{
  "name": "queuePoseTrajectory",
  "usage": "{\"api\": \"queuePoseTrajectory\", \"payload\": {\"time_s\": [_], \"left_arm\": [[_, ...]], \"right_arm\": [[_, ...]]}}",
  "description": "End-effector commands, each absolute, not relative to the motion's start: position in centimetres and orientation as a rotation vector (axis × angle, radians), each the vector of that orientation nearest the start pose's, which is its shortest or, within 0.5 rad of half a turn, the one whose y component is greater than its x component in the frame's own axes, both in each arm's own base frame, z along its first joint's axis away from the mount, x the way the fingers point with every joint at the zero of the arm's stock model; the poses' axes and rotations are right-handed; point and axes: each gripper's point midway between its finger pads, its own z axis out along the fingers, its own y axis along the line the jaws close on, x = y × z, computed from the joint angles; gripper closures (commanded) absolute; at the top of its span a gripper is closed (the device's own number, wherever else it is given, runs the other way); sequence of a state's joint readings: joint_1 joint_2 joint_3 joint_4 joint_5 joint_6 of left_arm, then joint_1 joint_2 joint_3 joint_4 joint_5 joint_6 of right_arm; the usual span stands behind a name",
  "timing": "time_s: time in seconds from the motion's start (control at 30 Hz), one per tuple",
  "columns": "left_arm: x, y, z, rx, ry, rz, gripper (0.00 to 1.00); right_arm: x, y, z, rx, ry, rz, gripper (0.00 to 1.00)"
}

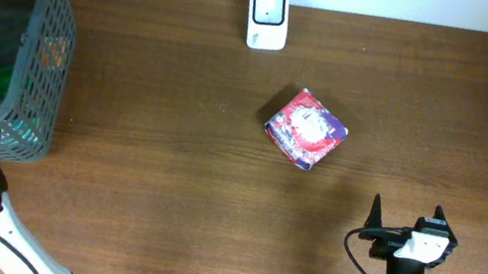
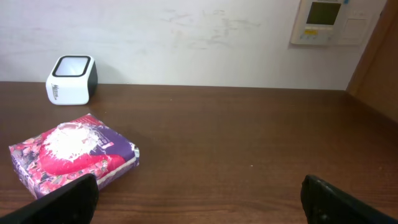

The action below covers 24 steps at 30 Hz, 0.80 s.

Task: Scan the item barcode
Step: 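Reach left gripper back into basket toward mint wipes pack, then place mint wipes pack left of pink box, return to basket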

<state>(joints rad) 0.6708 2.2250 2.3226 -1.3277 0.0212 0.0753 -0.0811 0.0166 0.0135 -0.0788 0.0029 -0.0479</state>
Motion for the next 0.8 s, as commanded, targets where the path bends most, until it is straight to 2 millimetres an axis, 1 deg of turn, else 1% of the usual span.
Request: {"api": "queuePoseTrajectory", "payload": {"time_s": [0.0,0.03,0.07,0.1,0.13,0.17,0.2,0.23,0.27,0.3,0.33,0.37,0.4,0.43,0.47,0.5,0.57,0.6,0.63,0.7,0.73,0.77], "left_arm": [[43.2,29.6,31.0,-0.803,2.264,-0.007,1.0],[43.6,28.9,34.7,-0.783,2.154,-0.049,1.0],[43.8,28.2,37.0,-0.761,2.09,-0.082,1.0],[44.1,26.7,39.9,-0.714,2.015,-0.155,1.0],[44.5,24.4,42.3,-0.648,1.96,-0.26,1.0],[44.7,22.3,43.7,-0.602,1.931,-0.359,1.0],[45.0,20.1,44.7,-0.553,1.917,-0.467,1.0],[45.4,17.0,45.5,-0.459,1.916,-0.598,1.0],[45.9,12.9,45.8,-0.35,1.935,-0.736,1.0],[46.2,10.9,45.5,-0.326,1.96,-0.777,1.0],[46.8,6.0,43.8,-0.29,2.059,-0.814,1.0],[46.9,4.4,42.9,-0.292,2.103,-0.805,1.0],[47.0,2.5,41.7,-0.299,2.166,-0.769,1.0],[47.0,0.5,40.4,-0.268,2.229,-0.695,1.0],[47.0,-0.9,39.6,-0.221,2.272,-0.623,1.0],[46.8,-3.3,38.1,-0.14,2.341,-0.498,1.0],[46.3,-5.5,36.4,-0.102,2.414,-0.369,1.0],[46.0,-7.1,35.2,-0.068,2.462,-0.306,1.0],[46.0,-9.1,34.0,-0.017,2.497,-0.286,1.0],[46.1,-13.1,31.3,0.081,2.567,-0.307,1.0],[46.2,-15.4,29.0,0.139,2.626,-0.309,1.0],[46.1,-17.0,26.9,0.179,2.68,-0.306,1.0]], "right_arm": [[24.5,-2.3,15.3,0.047,1.66,-0.105,0.01],[24.5,-2.3,15.3,0.047,1.66,-0.105,0.01],[24.5,-2.3,15.3,0.047,1.66,-0.105,0.01],[24.5,-2.3,15.3,0.047,1.66,-0.105,0.01],[24.5,-2.3,15.3,0.047,1.66,-0.105,0.01],[24.5,-2.3,15.3,0.047,1.66,-0.105,0.01],[24.5,-2.3,15.3,0.047,1.66,-0.105,0.01],[24.5,-2.3,15.3,0.047,1.66,-0.105,0.01],[24.5,-2.3,15.3,0.046,1.66,-0.105,0.01],[24.5,-2.3,15.3,0.047,1.66,-0.105,0.01],[24.5,-2.3,15.3,0.047,1.66,-0.105,0.01],[24.5,-2.3,15.3,0.047,1.66,-0.105,0.01],[24.5,-2.3,15.3,0.047,1.66,-0.105,0.01],[24.5,-2.3,15.3,0.046,1.66,-0.105,0.01],[24.5,-2.3,15.3,0.047,1.66,-0.105,0.01],[24.5,-2.3,15.3,0.047,1.66,-0.105,0.01],[24.5,-2.3,15.3,0.047,1.66,-0.105,0.01],[24.5,-2.3,15.3,0.047,1.66,-0.105,0.01],[24.5,-2.3,15.3,0.047,1.66,-0.105,0.01],[24.5,-2.3,15.3,0.047,1.66,-0.105,0.01],[24.5,-2.3,15.3,0.047,1.66,-0.105,0.01],[24.5,-2.3,15.3,0.047,1.66,-0.105,0.01]]}}
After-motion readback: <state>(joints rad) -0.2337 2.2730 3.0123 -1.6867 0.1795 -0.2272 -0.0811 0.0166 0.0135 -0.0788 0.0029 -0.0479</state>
